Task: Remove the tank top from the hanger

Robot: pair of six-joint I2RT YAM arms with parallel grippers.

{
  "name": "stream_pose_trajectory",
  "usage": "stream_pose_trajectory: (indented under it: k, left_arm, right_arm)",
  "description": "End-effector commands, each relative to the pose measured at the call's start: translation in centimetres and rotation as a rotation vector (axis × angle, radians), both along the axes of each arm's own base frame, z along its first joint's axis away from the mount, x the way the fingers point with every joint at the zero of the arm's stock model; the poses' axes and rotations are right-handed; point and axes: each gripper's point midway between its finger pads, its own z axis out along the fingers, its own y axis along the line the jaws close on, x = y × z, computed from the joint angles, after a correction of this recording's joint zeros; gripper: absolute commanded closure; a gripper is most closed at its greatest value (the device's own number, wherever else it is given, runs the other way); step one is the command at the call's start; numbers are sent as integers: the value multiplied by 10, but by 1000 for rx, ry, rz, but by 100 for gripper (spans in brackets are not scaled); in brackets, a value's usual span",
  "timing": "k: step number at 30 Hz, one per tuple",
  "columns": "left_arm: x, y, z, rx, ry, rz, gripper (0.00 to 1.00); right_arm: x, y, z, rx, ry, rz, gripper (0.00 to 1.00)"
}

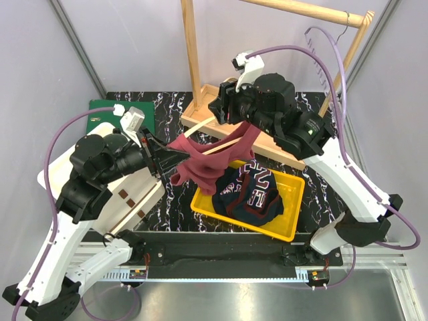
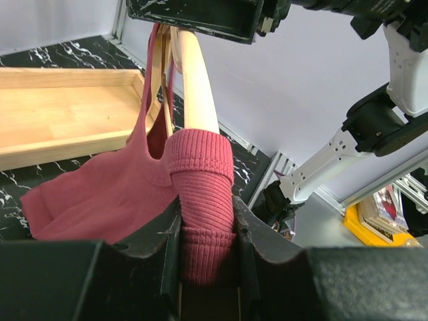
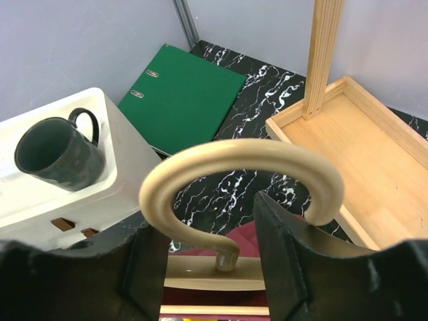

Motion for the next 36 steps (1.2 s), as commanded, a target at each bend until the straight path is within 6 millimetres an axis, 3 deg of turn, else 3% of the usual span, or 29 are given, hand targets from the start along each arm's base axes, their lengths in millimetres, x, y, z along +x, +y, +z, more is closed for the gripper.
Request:
stream_pose_trajectory:
  k: [1, 6, 8, 10, 12, 13, 18, 23, 28, 29, 30, 33, 36]
  left_arm:
    - [-10, -2, 37, -80, -109, -45, 100]
    - [-7, -2, 46, -98, -112, -28, 100]
    - [-4, -1, 48, -100, -113, -17, 88]
    - [1, 2, 49, -89, -123, 20, 68]
    - [5, 10, 50, -61, -128, 82, 55]
    - [7, 16, 52, -37, -158, 112, 41]
    - [7, 53, 66, 29, -218, 302, 22]
    - [-4, 68, 75, 4, -247, 353, 19]
    - [-2, 75, 69, -2, -229, 399, 21]
    - [-4, 73, 67, -2, -228, 379, 24]
    - [-4, 69, 66, -1, -228, 360, 34]
    - [-6, 51, 60, -20, -196, 266, 45]
    - [-1, 38, 64, -77, -177, 217, 46]
  right_arm:
    - [0, -19, 22, 56, -103, -48, 58]
    - [0, -25, 39, 106, -174, -65, 88]
    - [3, -29, 45, 104, -201, -84, 100]
    - [5, -32, 49, 100, -219, -102, 100]
    - [10, -39, 52, 94, -231, -146, 100]
    - [10, -41, 53, 95, -233, -160, 100]
    - [16, -50, 57, 74, -252, -206, 100]
    - [24, -59, 59, 29, -274, -272, 100]
    - [29, -73, 65, -29, -309, -334, 100]
    - [30, -74, 65, -34, -311, -336, 100]
    - [30, -74, 65, -36, -311, -341, 100]
    - [31, -76, 63, -49, -305, -351, 100]
    - [32, -76, 59, -54, -293, -359, 100]
